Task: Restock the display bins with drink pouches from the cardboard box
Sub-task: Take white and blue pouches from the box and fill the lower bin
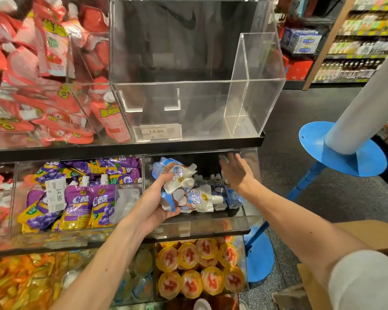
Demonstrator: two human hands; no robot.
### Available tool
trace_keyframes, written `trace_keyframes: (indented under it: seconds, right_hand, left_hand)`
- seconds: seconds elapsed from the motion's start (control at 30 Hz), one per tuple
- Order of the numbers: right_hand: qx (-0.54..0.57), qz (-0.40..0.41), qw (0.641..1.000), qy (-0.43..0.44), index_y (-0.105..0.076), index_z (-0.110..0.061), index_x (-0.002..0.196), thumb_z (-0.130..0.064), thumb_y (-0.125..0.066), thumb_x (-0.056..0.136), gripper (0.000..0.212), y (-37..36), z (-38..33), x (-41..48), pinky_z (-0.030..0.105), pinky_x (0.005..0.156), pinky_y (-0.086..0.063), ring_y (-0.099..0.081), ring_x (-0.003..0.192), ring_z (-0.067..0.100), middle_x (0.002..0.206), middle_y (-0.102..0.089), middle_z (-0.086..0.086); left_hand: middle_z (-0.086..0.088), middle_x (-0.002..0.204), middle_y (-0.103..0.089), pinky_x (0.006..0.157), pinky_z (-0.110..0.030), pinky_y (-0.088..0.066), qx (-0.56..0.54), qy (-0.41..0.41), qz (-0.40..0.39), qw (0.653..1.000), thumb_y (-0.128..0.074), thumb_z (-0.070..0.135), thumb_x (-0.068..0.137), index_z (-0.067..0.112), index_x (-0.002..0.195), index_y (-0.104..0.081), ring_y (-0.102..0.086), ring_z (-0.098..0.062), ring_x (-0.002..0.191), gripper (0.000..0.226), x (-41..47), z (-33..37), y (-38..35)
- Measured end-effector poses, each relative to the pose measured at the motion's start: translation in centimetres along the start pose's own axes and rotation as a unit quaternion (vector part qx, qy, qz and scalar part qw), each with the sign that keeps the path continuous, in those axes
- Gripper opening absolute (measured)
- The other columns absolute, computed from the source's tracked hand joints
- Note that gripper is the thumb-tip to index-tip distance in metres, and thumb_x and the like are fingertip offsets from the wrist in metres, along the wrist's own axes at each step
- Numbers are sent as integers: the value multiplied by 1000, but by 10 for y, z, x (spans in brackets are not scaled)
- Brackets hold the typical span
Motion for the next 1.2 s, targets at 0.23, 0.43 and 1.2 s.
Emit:
trace_keyframes:
  seconds: [0.23,0.43,1.2]
  right_hand:
    - [90,-178,979,50,-62,-7,119,-49,-54,97,48,-12,-18,-12,38,99,-41,-58,112,29,120,-62,10]
    - [124,-217,965,84,-47,-7,139,-29,-71,89,59,-33,-32,-24,30,87,-52,-61,113,26,128,-61,10]
    - [704,-195,679,-71,-45,-10,144,-14,-82,80,74,27,-45,-68,22,58,-57,-68,94,17,130,-59,5]
  left_hand:
    - [-12,94,-76,66,-34,-48,-5,5,32,999,-64,39,91,14,106,-68,-71,-25,78,29,8,-4,10]
    - [-13,95,-76,65,-34,-48,-8,10,40,999,-65,39,90,15,105,-68,-72,-26,80,28,7,-5,10]
    - [-9,95,-77,88,-48,-53,131,25,59,989,-57,47,94,19,106,-66,-71,-27,89,32,-2,17,8]
Point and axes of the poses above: each hand's wrist, its own x-axis towards the middle knuckle, its own y-axis out of the back of the hand, z = x × y, the point moved 7 cm from there along x, towards the middle knuckle
